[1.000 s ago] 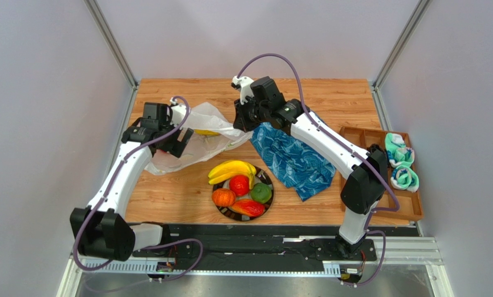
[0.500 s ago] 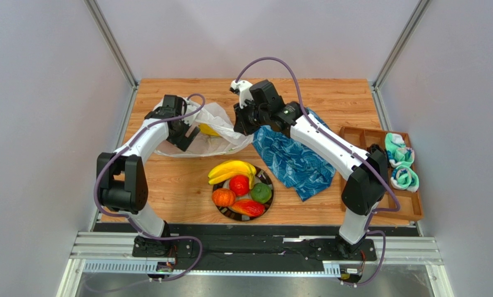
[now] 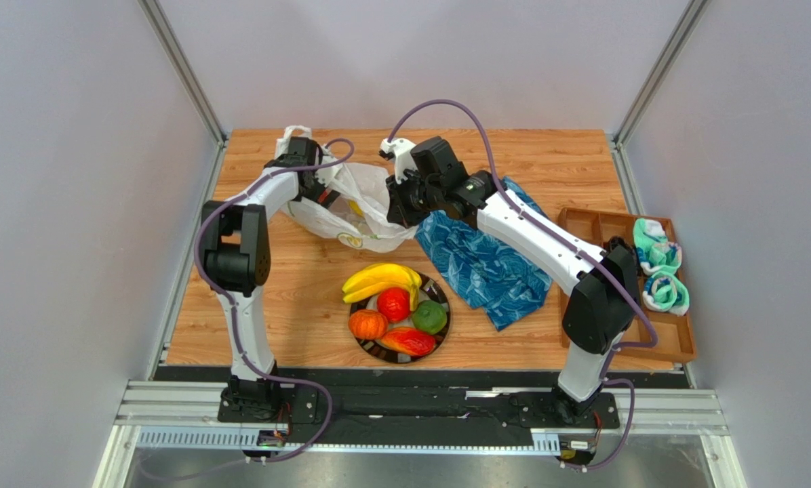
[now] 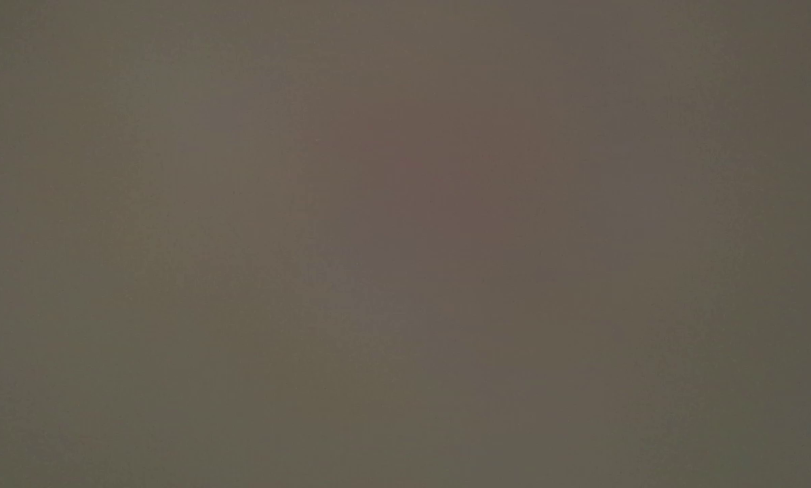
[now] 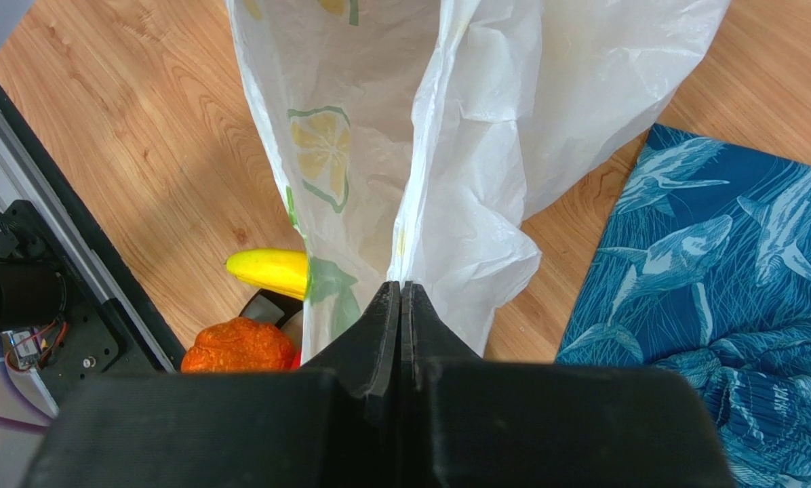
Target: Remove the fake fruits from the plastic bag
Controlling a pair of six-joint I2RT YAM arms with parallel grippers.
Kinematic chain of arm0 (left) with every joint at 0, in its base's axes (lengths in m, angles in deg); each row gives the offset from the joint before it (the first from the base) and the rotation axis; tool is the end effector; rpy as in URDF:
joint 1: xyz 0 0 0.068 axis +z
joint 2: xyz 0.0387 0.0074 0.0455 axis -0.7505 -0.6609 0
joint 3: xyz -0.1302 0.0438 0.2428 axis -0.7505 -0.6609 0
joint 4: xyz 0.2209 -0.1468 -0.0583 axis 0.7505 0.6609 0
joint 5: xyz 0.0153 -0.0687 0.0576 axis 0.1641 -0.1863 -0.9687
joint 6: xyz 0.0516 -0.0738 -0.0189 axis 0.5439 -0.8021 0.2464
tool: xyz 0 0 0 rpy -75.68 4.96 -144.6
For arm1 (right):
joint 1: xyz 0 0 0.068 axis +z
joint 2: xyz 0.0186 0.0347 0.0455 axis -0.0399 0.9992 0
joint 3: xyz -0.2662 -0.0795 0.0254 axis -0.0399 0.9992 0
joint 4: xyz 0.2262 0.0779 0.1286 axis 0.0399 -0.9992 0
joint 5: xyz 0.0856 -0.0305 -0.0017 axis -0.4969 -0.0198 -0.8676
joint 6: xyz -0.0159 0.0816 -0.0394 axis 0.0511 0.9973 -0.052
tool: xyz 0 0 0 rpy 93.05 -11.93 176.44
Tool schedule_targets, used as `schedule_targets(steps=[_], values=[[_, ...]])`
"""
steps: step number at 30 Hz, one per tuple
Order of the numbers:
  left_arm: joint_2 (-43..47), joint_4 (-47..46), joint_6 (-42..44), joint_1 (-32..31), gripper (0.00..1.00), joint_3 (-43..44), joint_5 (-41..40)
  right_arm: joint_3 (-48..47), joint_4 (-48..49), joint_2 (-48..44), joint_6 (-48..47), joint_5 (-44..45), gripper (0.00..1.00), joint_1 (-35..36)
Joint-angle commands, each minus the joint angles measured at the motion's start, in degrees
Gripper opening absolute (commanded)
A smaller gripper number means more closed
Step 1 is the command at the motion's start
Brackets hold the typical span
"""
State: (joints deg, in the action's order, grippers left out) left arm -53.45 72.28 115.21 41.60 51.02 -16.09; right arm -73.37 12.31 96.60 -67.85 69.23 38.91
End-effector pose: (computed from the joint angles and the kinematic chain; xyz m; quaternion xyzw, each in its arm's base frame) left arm 0.4727 -0.0451 0.1493 0.2750 0.9238 0.1229 0.2364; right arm 0.3277 0.3149 0.3053 -0.3352 0.8386 0.2678 0.3357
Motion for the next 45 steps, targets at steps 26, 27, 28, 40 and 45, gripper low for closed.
schedule_targets(steps=[26,27,28,40,45], values=[[35.44,29.99,-2.43,4.83,0.08,-9.81,61.82,-2.51,0.58,3.47,-6.60,3.25,0.00,1.35],[36.66,30.69,-2.26,4.83,0.10,-9.89,61.47,-3.47,0.58,3.65,-6.86,3.51,0.00,1.44],[37.29,30.35,-2.17,4.74,0.15,-10.76,58.16,-3.91,0.58,3.91,-7.39,3.78,0.00,1.44],[27.10,13.58,4.16,4.74,0.61,-11.21,21.40,-1.90,0.23,-0.39,-9.76,4.04,0.00,1.96],[22.72,1.62,2.85,4.57,0.99,-10.69,16.47,-0.05,-0.12,-3.37,-9.85,2.81,0.00,2.67]])
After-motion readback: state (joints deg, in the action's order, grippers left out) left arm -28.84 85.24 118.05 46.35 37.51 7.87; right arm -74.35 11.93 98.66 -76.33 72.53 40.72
